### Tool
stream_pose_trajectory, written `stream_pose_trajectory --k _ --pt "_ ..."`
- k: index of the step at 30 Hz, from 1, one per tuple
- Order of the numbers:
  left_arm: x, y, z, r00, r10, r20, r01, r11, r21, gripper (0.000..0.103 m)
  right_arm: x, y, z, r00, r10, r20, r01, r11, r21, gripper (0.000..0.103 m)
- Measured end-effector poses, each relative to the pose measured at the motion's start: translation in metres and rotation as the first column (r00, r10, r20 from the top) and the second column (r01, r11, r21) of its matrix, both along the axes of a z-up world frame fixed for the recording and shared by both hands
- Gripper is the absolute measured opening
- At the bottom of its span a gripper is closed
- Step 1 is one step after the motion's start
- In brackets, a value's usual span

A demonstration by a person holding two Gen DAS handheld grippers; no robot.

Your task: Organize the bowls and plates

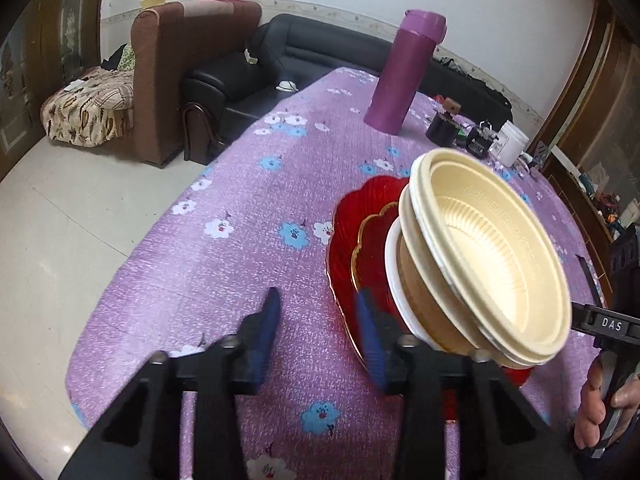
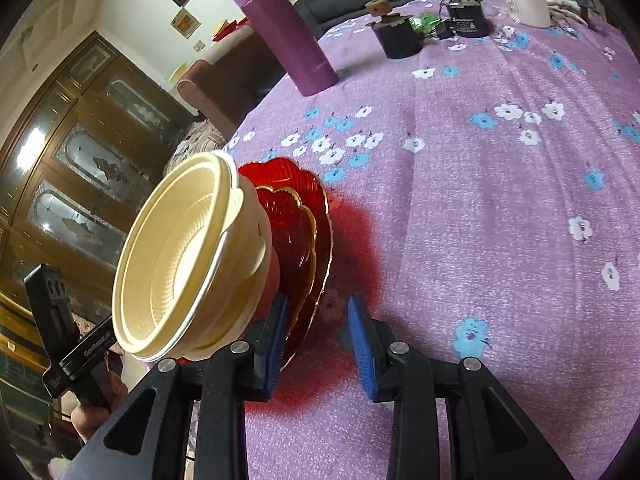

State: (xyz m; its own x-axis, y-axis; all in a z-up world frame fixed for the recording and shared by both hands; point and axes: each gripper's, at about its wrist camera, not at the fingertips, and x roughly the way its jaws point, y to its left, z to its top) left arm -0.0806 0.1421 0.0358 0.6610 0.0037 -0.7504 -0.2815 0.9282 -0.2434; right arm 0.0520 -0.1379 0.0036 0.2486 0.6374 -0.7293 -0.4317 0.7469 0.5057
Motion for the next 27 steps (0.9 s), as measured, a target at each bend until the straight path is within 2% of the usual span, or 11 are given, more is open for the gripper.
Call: stream_pose_trajectory --k 1,3,5,7,9,17,22,27 --pt "0.001 -0.001 -0.001 1.000 -0.006 0.003 0.006 1.000 -0.004 0.026 0.000 0.001 -0.001 1.000 -0.001 0.004 0.001 1.000 -0.004 0.033" --pt "0.004 -0.003 -0.003 1.000 -0.011 0.010 0.011 1.000 -0.002 0.021 0.000 0.005 -0.003 1.000 0.005 0.010 -0.004 1.000 -0.015 0.020" --pt "0.008 -0.007 -0.004 1.000 -0.014 0.009 0.014 1.000 0.014 0.018 0.000 0.010 -0.005 1.000 0.009 0.015 -0.009 1.000 -0.018 0.017" --pt "0.010 -0.011 -0.005 1.000 -0.020 0.013 0.019 1.000 0.024 0.011 -0.003 0.013 -0.003 0.999 0.008 0.036 -0.007 0.999 -0.033 0.017" --pt "0.011 -0.015 -0.004 1.000 -0.019 0.014 0.018 0.999 0.046 0.011 -0.005 0.015 -0.002 0.998 0.012 0.054 -0.010 0.999 -0.046 0.017" --pt "0.018 -0.032 0.001 0.999 -0.043 0.013 0.042 0.997 0.057 0.011 -0.007 0.000 0.003 0.997 -0.014 0.072 0.017 0.998 -0.052 0.016" --pt "0.030 -0.054 0.005 0.997 -0.079 0.015 0.078 0.995 0.058 0.011 -0.009 -0.026 0.010 0.993 -0.059 0.101 0.064 0.997 -0.047 0.016" --pt "0.049 -0.094 0.003 0.990 -0.141 0.000 0.140 0.988 0.068 0.011 -0.009 -0.069 0.013 0.986 -0.133 0.103 0.138 0.989 -0.047 0.016"
